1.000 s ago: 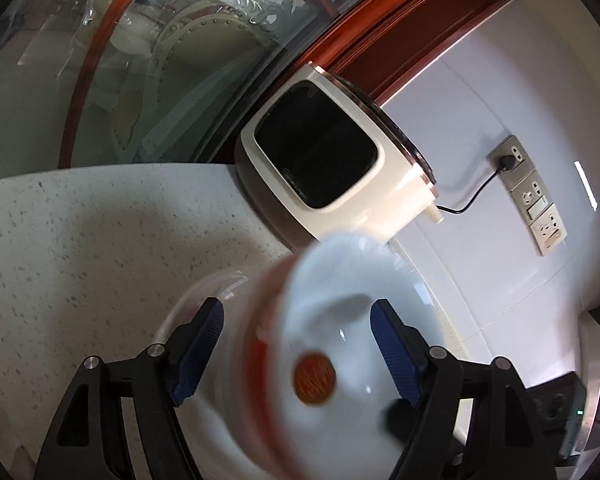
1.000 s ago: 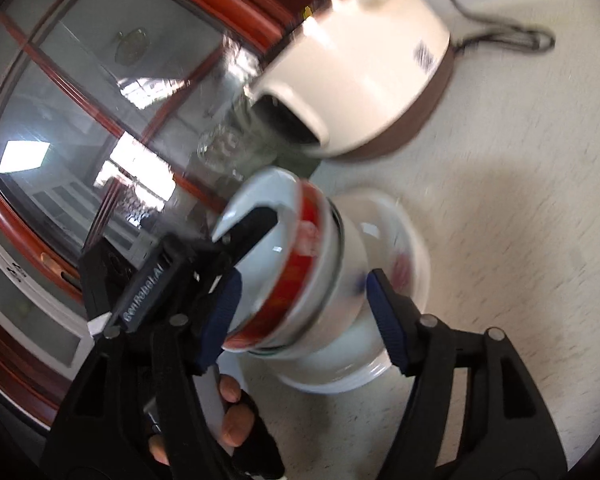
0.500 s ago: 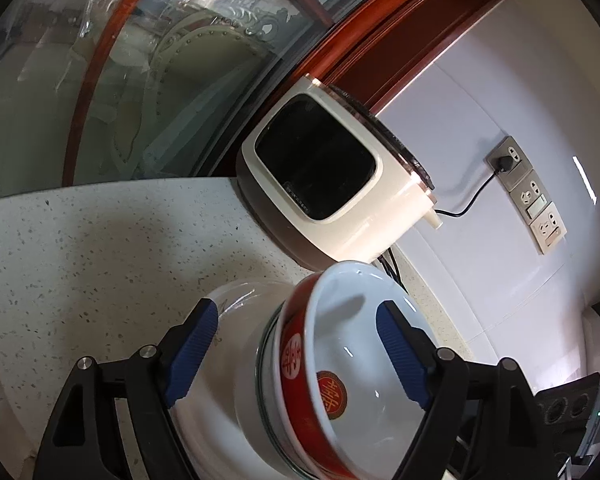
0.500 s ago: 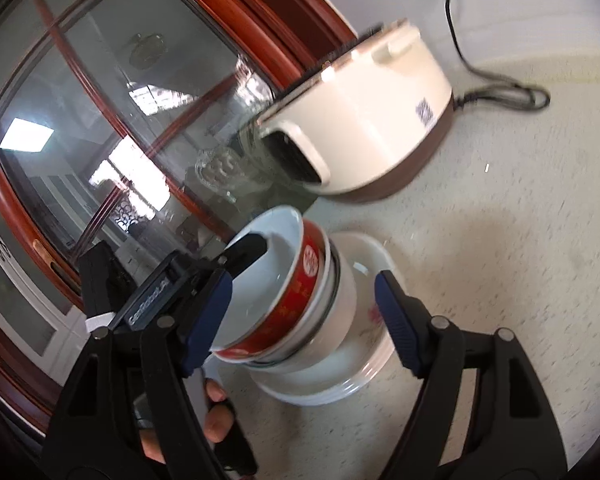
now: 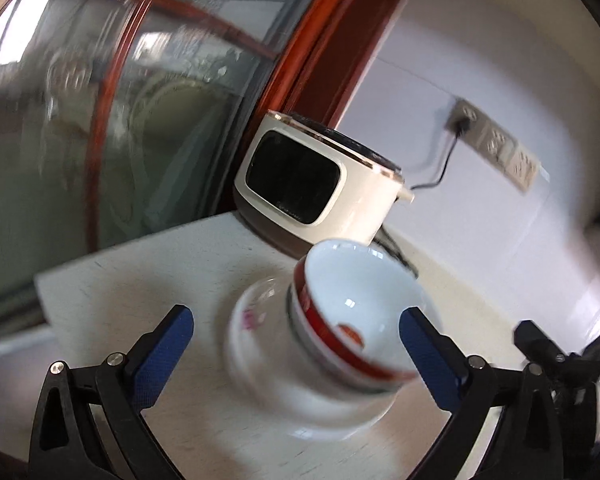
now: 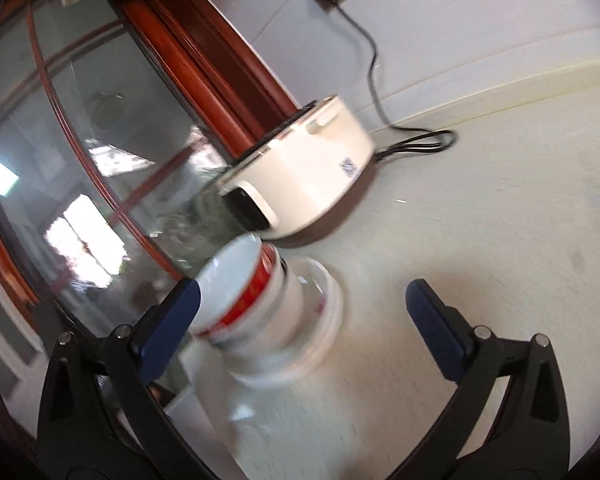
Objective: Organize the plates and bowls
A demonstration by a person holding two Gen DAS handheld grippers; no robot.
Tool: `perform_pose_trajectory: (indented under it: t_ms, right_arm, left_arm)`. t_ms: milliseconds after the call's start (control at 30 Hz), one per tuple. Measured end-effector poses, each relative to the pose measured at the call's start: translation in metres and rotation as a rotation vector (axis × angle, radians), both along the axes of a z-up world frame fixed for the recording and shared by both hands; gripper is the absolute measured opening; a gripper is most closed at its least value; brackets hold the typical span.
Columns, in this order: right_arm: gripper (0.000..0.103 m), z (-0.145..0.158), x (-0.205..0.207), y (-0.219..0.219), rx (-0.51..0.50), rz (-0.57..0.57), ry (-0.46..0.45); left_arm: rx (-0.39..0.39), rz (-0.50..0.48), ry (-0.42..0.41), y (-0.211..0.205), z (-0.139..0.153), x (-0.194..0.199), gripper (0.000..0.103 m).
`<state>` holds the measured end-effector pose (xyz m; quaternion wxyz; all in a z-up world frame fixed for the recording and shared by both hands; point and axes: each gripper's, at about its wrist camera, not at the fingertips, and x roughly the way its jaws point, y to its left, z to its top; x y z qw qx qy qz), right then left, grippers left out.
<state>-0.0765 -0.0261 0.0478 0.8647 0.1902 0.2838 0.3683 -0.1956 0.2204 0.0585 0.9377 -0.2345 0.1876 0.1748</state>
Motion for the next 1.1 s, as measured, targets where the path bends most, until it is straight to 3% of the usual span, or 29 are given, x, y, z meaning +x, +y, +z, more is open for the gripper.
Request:
perform_pose_trajectory:
  t_ms: [267,333,500,600,833,1100]
  right_arm:
    - [0.103,0.002,-0.097,-0.002,-0.252,-0.145,-0.279]
    - [0.103,-0.002,-0.114,0.000,-0.314,-0.165,-0.315]
    - [0.103,-0.016,-0.136,0.002,-0.338,-0.205,-0.384]
    - [0.103,-0.028,-0.144,0.005,-0.363,-0.209,-0.402]
    - [0.103,-0.045,-0.139,0.005,-0.356,-0.202,-0.356]
    - [0.103,-0.047,-0.140,-0.005,-0.359,-0.236,-0.350]
  left_arm:
    - [0.171,-0.033,0.031,-0.025,0.007,-0.052,0.103]
    - [0.172,-0.031,0.032,-0.025,0.005,-0.065,0.103]
    - [0.128,-0.010,0.026,-0.015,-0.017,-0.085,0.103]
    - [0.142,-0.015,0.040,-0.014,-0.027,-0.088,0.103]
    - [0.278,-0.042,0.103,-0.033,-0.052,-0.088,0.103]
    - [0.321,-0.084,0.136,-0.050,-0.062,-0.084,0.103]
